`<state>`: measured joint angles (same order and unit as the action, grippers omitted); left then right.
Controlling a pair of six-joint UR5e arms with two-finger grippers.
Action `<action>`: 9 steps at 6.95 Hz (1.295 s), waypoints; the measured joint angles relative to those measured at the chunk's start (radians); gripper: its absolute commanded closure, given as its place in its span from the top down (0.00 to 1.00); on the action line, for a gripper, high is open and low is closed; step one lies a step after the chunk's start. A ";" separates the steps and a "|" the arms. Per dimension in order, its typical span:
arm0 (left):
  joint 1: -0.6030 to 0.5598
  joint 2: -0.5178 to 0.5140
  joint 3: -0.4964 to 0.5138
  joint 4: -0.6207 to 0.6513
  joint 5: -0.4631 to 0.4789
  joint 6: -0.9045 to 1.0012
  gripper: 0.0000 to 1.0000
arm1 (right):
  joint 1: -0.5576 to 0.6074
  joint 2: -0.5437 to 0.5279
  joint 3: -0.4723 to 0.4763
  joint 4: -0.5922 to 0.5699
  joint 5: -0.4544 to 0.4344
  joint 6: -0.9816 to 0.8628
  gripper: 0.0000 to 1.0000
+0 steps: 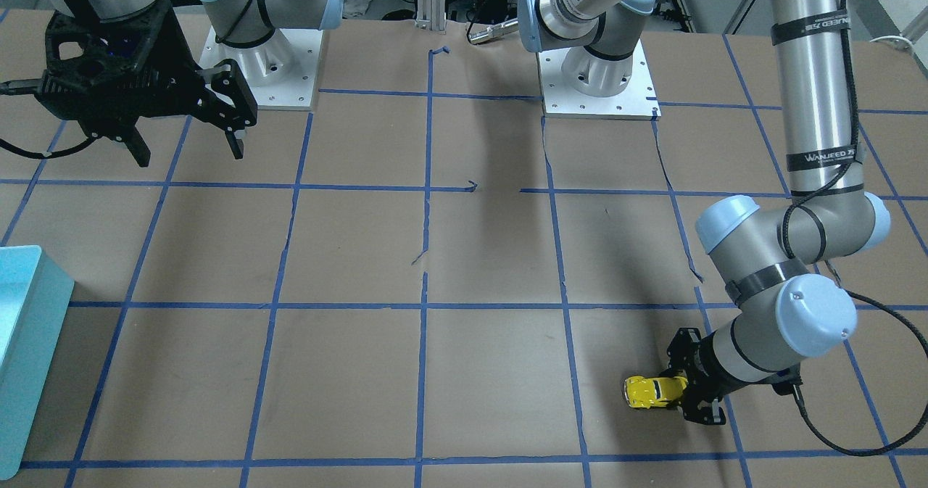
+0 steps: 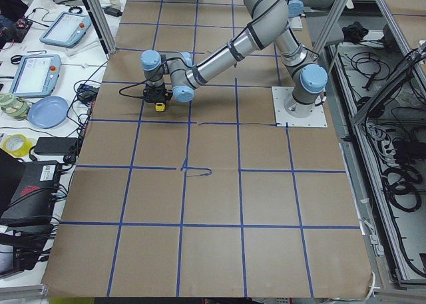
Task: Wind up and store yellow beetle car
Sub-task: 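Drag the car back toward the robot along the table with the left gripper, then open and lift the left gripper, releasing the car to drive off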
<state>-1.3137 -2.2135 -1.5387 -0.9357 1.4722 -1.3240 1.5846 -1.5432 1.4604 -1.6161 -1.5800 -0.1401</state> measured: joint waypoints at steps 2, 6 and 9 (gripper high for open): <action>0.052 -0.002 0.004 0.000 0.007 0.090 0.00 | 0.000 0.000 0.000 -0.001 0.000 -0.001 1.00; 0.115 -0.006 0.029 0.015 0.070 0.141 1.00 | 0.000 0.000 0.001 -0.001 0.000 0.000 1.00; 0.110 0.026 0.053 0.018 0.062 0.162 1.00 | 0.000 0.000 0.000 -0.001 0.000 -0.001 1.00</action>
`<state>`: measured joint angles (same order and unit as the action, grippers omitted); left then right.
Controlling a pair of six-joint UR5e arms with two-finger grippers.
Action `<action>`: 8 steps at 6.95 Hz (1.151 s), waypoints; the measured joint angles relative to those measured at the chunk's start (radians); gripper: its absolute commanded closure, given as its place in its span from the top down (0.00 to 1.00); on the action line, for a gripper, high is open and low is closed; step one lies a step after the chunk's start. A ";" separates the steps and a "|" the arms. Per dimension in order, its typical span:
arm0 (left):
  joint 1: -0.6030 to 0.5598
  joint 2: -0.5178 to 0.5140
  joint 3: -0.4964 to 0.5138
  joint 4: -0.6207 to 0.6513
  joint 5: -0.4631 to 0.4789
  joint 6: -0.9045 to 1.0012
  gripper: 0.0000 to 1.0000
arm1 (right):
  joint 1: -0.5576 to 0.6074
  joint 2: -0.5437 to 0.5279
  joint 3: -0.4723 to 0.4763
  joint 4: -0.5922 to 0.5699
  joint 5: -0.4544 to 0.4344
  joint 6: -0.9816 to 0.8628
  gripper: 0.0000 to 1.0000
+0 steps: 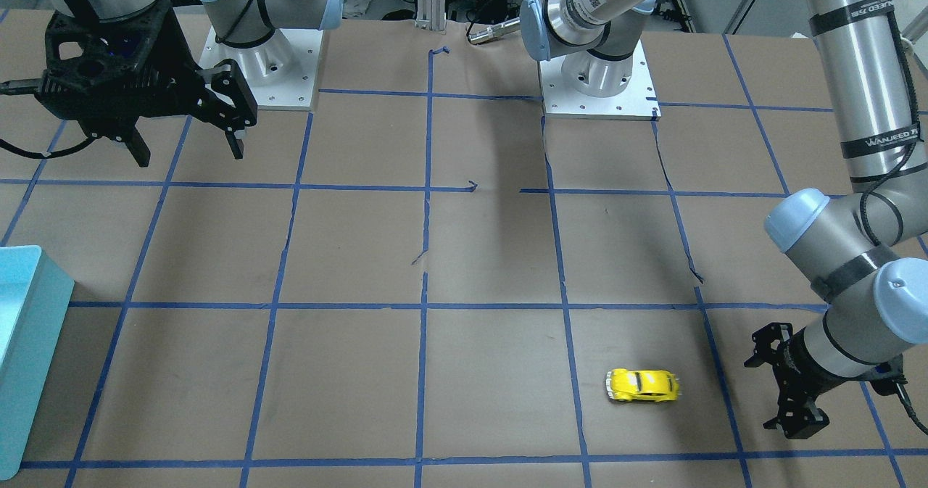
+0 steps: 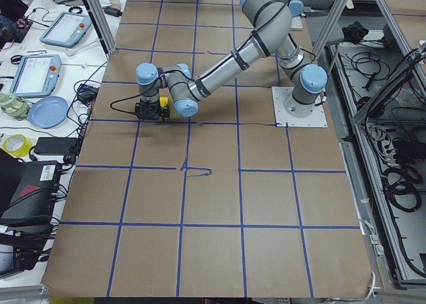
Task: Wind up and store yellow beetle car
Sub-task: 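Open and lift the left gripper, releasing the car to drive off, then retract the left arm while the right gripper moves toward the car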
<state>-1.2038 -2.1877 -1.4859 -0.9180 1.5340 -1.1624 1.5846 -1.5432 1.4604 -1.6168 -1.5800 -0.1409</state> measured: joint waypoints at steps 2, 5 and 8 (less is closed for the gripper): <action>-0.026 0.050 0.016 -0.018 -0.001 0.196 1.00 | 0.000 0.000 0.000 0.000 0.000 0.000 1.00; -0.108 0.190 0.097 -0.269 0.010 0.477 1.00 | 0.000 0.000 0.000 0.000 0.000 0.000 1.00; -0.157 0.310 0.315 -0.647 0.028 0.678 1.00 | 0.000 0.000 0.001 0.000 0.000 0.001 1.00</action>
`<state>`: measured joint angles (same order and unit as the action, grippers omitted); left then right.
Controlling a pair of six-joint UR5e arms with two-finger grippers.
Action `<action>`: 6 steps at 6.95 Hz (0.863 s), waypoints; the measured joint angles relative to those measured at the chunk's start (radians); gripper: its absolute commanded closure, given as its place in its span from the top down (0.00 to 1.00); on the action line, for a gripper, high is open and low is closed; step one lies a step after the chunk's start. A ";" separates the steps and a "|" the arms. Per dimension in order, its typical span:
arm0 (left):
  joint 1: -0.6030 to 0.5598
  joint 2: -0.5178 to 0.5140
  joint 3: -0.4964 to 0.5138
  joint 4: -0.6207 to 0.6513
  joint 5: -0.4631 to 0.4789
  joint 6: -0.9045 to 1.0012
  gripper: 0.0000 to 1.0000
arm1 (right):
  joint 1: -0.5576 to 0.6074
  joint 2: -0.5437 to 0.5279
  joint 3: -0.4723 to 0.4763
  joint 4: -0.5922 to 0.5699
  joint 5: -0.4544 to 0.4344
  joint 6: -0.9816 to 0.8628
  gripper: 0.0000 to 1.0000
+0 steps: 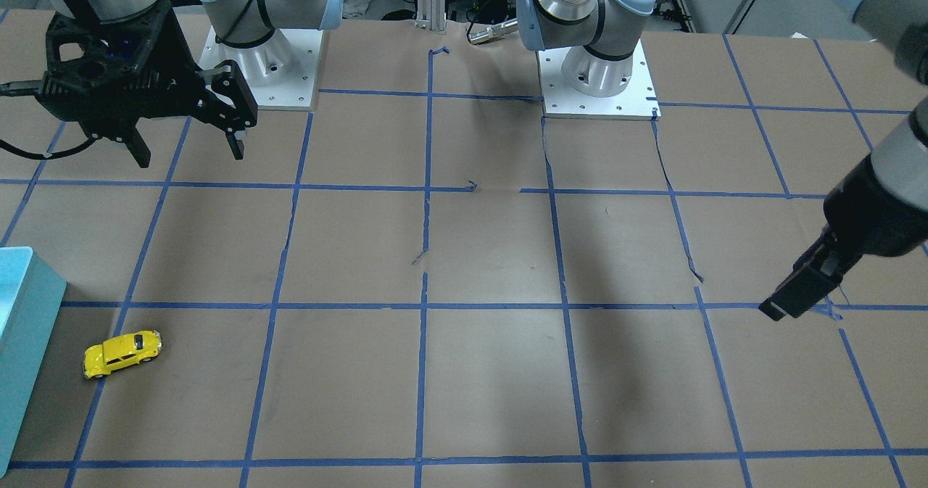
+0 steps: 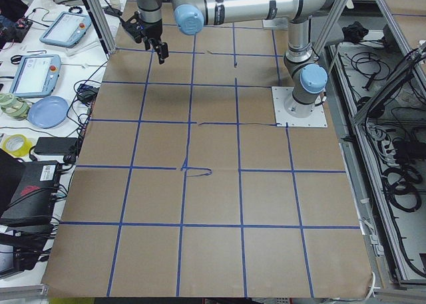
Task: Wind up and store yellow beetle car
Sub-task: 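Retract the left arm while the right gripper moves toward the car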
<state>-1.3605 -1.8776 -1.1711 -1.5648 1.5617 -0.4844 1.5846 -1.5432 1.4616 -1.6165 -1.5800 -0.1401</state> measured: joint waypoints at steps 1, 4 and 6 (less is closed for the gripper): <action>-0.014 0.023 0.027 -0.043 0.041 0.073 1.00 | 0.000 0.000 0.000 0.002 0.001 -0.003 1.00; -0.116 0.058 0.018 -0.067 0.110 0.198 1.00 | -0.018 0.021 0.011 0.026 0.013 -0.346 1.00; -0.198 0.063 -0.028 -0.022 0.110 0.207 1.00 | -0.093 0.059 0.017 0.031 0.046 -0.745 1.00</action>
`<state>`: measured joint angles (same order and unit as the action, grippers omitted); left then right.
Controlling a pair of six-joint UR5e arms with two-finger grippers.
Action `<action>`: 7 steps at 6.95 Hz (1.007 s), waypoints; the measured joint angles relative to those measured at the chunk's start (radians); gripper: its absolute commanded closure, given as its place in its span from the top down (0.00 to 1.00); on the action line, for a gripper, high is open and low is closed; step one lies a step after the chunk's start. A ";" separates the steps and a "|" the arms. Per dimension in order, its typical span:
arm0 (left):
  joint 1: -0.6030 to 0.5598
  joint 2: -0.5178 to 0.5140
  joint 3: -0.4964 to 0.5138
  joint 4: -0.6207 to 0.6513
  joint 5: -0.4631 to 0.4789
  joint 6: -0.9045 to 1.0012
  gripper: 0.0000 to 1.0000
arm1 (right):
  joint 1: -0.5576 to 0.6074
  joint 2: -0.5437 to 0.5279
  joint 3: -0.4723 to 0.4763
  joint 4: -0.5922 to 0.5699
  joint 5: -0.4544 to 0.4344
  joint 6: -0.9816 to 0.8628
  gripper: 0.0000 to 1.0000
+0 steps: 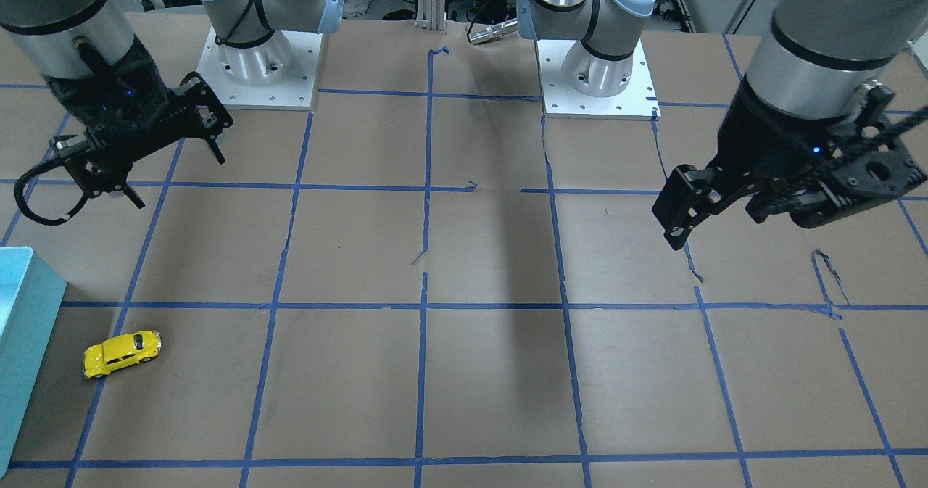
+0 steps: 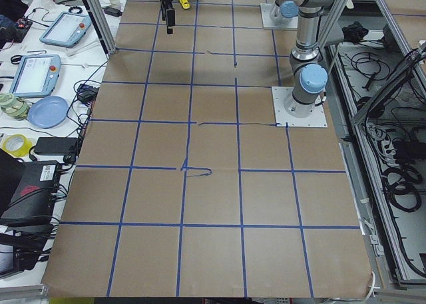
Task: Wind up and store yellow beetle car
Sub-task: 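Retract the left arm while the right gripper moves toward the car, then lower the right gripper onto the car and grasp it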
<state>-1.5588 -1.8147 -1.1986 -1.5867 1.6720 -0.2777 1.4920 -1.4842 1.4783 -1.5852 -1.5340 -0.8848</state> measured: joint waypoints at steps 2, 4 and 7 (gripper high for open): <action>-0.045 0.015 -0.079 0.045 -0.007 0.003 1.00 | -0.079 0.084 0.006 -0.034 0.006 -0.471 1.00; -0.068 0.038 -0.123 0.053 -0.011 0.107 1.00 | -0.141 0.206 0.007 -0.164 -0.049 -0.859 1.00; -0.042 0.074 -0.135 -0.005 -0.033 0.251 1.00 | -0.162 0.358 0.030 -0.366 -0.093 -1.181 0.97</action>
<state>-1.6004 -1.7402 -1.3336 -1.5917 1.6385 -0.0265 1.3300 -1.1265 1.5088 -1.9511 -1.6271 -2.0657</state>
